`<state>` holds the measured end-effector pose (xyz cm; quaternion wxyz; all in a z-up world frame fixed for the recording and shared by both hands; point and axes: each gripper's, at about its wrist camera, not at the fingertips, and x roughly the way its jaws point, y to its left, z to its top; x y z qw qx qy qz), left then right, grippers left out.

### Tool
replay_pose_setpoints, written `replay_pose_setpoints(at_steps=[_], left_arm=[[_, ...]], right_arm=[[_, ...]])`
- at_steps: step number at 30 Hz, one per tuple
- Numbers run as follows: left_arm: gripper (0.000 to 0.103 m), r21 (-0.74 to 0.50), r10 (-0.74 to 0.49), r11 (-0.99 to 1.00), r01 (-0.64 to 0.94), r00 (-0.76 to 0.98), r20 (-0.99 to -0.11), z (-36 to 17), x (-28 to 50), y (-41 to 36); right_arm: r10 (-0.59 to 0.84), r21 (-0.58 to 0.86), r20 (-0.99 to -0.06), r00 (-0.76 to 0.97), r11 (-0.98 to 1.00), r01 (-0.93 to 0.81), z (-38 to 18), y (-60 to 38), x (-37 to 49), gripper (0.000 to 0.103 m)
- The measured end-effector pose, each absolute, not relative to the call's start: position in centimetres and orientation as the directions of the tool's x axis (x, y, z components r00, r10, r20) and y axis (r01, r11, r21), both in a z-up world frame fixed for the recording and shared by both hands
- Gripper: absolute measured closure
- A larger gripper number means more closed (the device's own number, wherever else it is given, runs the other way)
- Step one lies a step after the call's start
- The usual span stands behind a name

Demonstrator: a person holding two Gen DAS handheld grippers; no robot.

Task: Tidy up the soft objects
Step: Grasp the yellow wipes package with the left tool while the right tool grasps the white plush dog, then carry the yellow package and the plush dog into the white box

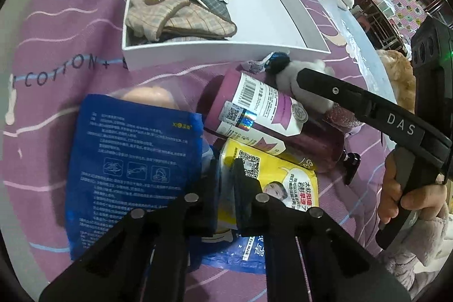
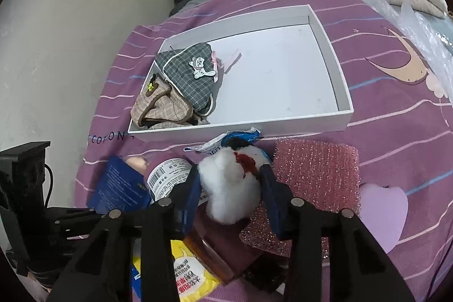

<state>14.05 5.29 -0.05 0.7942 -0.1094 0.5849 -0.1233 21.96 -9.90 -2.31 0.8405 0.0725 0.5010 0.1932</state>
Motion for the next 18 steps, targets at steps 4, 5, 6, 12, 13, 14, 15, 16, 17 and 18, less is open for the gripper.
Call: replay_pose_setpoints(at_steps=[4,5,6,12,13,14,15,16,17,18], left_arm=[[0.094,-0.306,-0.310,0.950,0.064,0.317,-0.896,1.0,14.0,5.7],[0.095,-0.307,-0.311,0.950,0.063,0.326,-0.893,1.4,13.8,5.7],[0.095,-0.311,-0.313,0.948,0.062,0.339,-0.887,1.9,13.6,5.9],[0.096,-0.326,-0.316,0.944,0.047,0.403,-0.859,4.1,12.8,6.6],[0.096,-0.328,-0.318,0.943,0.047,0.410,-0.855,4.3,12.7,6.6],[0.096,-0.333,-0.321,0.942,0.047,0.419,-0.849,4.6,12.6,6.5],[0.096,-0.340,-0.325,0.940,0.045,0.428,-0.843,5.0,12.5,6.6],[0.096,-0.342,-0.326,0.939,0.043,0.437,-0.839,5.3,12.5,6.6],[0.096,-0.345,-0.324,0.938,0.037,0.447,-0.834,5.6,12.5,6.7],[0.096,-0.350,-0.324,0.936,0.030,0.459,-0.827,6.0,12.6,6.9]], right_arm=[[0.411,0.326,-0.800,0.438,0.909,-0.259,-1.4,-9.9,21.6,0.065],[0.422,0.334,-0.791,0.444,0.905,-0.264,-1.0,-9.9,21.5,0.065],[0.429,0.340,-0.784,0.448,0.901,-0.267,-0.7,-10.0,21.4,0.065],[0.486,0.388,-0.728,0.483,0.873,-0.294,1.8,-10.5,20.6,0.065],[0.499,0.400,-0.717,0.486,0.866,-0.300,2.1,-10.6,20.5,0.065],[0.510,0.409,-0.709,0.488,0.860,-0.304,2.4,-10.7,20.4,0.065],[0.526,0.425,-0.695,0.490,0.851,-0.310,2.8,-10.8,20.3,0.065],[0.547,0.446,-0.680,0.488,0.837,-0.317,3.0,-10.9,20.2,0.065],[0.565,0.463,-0.668,0.484,0.825,-0.323,3.2,-11.0,20.2,0.065],[0.584,0.482,-0.654,0.480,0.812,-0.330,3.5,-11.1,20.2,0.065]])
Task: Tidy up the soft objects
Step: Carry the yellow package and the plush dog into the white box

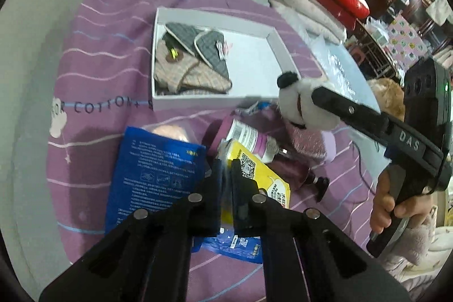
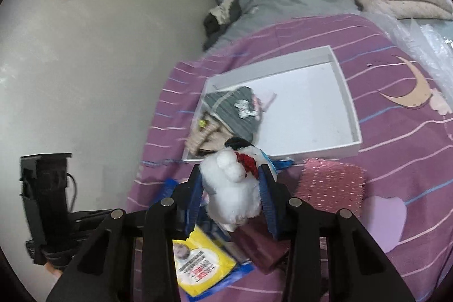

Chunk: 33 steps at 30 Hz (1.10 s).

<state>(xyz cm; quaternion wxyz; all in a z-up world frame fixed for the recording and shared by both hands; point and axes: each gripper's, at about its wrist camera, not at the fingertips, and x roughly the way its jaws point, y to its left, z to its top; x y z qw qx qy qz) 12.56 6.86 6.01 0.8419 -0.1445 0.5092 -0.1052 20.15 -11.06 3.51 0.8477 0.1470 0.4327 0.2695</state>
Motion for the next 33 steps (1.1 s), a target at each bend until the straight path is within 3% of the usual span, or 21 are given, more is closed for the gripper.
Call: replay_pose_setpoints(at_steps=[9,21,33], left_arm=[[0.096,-0.440,-0.367,0.898,-0.015,0.527,-0.767,9.9,15.7,7.4],[0.096,-0.419,-0.345,0.908,-0.011,0.546,-0.763,13.3,21.3,4.3],[0.096,-0.456,-0.353,0.887,-0.074,0.529,-0.772,8.0,25.5,2.0]], right_arm=[[0.598,0.491,-0.610,0.519,0.800,-0.345,7.1,-11.4,20.6,0.065],[0.584,0.487,-0.597,0.550,0.809,-0.330,11.6,-11.9,24.0,0.065],[0.558,0.558,-0.568,0.605,0.801,-0.215,8.5,-15.8,26.5,0.065]])
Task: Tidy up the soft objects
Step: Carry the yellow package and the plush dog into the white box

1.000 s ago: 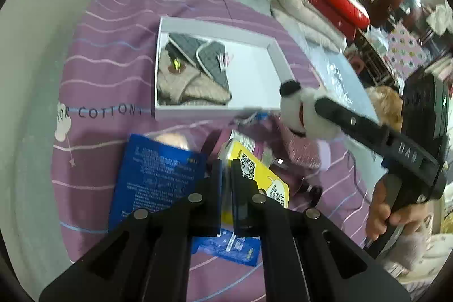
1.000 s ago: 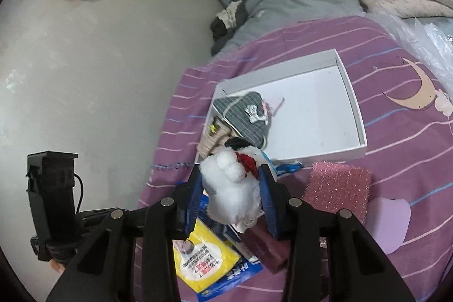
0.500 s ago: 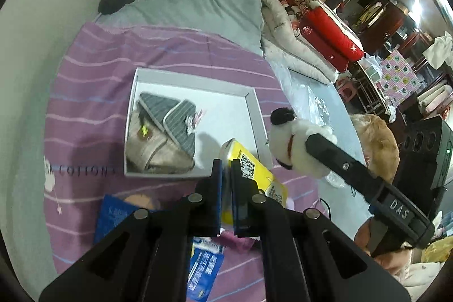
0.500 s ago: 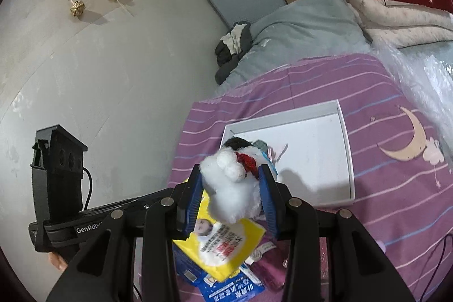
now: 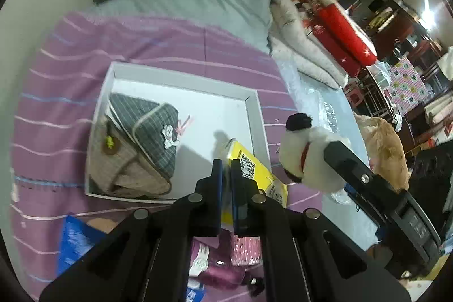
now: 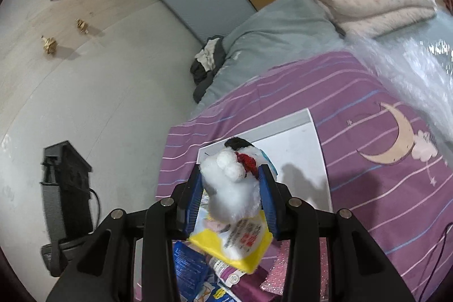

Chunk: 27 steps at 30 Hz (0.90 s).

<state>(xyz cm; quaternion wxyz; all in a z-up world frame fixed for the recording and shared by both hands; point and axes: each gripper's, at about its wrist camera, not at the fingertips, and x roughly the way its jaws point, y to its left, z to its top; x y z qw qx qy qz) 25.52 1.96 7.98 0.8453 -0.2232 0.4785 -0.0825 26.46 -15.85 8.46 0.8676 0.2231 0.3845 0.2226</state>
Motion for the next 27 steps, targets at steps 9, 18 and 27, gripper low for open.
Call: replay_pose_setpoints(at_steps=[9,18,27], left_arm=[[0.096,-0.475,-0.339,0.870,-0.130,0.543,-0.768,4.9,28.3,1.3],[0.096,-0.488,-0.283,0.845,-0.221,0.589,-0.757,1.8,28.6,2.2],[0.096,-0.483,-0.270,0.836,-0.262,0.570,-0.776,-0.1,29.1,1.8]], right_arm=[[0.552,0.558,-0.550,0.626,0.801,-0.216,4.9,-16.6,27.7,0.065],[0.562,0.550,-0.526,0.638,0.797,-0.249,2.3,-17.1,28.7,0.065],[0.539,0.507,-0.544,0.643,0.822,-0.259,1.1,-16.7,28.9,0.065]])
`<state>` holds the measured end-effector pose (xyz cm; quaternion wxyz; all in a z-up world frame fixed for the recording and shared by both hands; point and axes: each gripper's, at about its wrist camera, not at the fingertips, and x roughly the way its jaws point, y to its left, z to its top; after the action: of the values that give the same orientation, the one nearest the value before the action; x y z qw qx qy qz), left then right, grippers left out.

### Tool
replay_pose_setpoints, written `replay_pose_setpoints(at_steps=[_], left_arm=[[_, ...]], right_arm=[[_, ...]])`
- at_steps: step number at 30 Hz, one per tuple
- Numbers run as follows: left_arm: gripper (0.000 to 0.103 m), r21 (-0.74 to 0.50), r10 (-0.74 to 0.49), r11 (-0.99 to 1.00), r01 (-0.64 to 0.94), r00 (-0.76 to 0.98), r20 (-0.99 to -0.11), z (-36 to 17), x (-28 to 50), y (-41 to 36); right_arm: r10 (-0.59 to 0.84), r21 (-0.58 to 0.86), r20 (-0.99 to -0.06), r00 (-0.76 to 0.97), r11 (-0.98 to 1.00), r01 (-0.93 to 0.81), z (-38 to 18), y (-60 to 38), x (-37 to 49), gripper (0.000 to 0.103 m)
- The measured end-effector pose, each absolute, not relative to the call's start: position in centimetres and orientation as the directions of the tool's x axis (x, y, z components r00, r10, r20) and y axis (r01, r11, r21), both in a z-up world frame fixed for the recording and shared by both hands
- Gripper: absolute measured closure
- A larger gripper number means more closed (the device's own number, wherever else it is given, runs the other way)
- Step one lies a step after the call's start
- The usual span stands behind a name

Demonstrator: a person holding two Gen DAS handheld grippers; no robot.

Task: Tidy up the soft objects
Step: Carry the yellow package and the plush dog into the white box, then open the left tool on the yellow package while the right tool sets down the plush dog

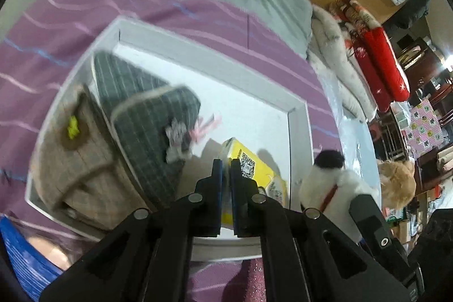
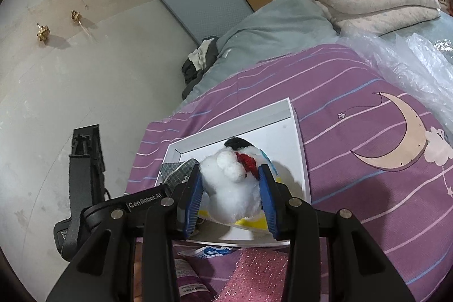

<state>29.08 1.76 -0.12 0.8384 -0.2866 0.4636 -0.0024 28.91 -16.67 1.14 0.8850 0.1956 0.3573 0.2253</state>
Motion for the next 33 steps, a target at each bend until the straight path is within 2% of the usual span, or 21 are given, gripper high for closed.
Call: replay_pose_setpoints(at_steps=[5,9,15,19,28,31,33], left_arm=[[0.097,-0.450,-0.298,0.856,-0.256,0.467,-0.833,-2.2,29.5,0.6],[0.097,-0.464,-0.331,0.855,-0.233,0.444,-0.833,-2.4,29.4,0.3],[0.097,-0.478,-0.350,0.851,-0.217,0.442,-0.826,-2.5,29.6,0.4],[0.096,-0.482,-0.356,0.853,-0.201,0.450,-0.819,-2.4,29.2,0.5],[0.085,-0.430,-0.337,0.892,-0.140,0.428,-0.839,-2.2,29.2,-0.6],[0.085,-0.428,-0.338,0.895,-0.127,0.434,-0.835,-2.1,29.2,-0.7],[0.078,-0.444,-0.352,0.888,-0.118,0.447,-0.822,-1.9,29.1,-0.6]], right_arm=[[0.502,0.472,-0.580,0.642,0.849,-0.238,0.5,-16.7,28.8,0.065],[0.467,0.414,-0.613,0.638,0.877,-0.244,0.1,-16.5,28.7,0.065],[0.370,0.185,-0.660,0.654,0.924,-0.336,-0.2,-14.2,27.5,0.065],[0.319,0.101,-0.700,0.639,0.930,-0.354,-1.4,-13.1,27.5,0.065],[0.323,0.143,-0.760,0.564,0.930,-0.340,-3.1,-12.8,28.4,0.062],[0.340,0.187,-0.769,0.542,0.930,-0.318,-3.4,-13.0,28.8,0.057],[0.370,0.235,-0.764,0.529,0.923,-0.306,-3.2,-13.4,28.9,0.054]])
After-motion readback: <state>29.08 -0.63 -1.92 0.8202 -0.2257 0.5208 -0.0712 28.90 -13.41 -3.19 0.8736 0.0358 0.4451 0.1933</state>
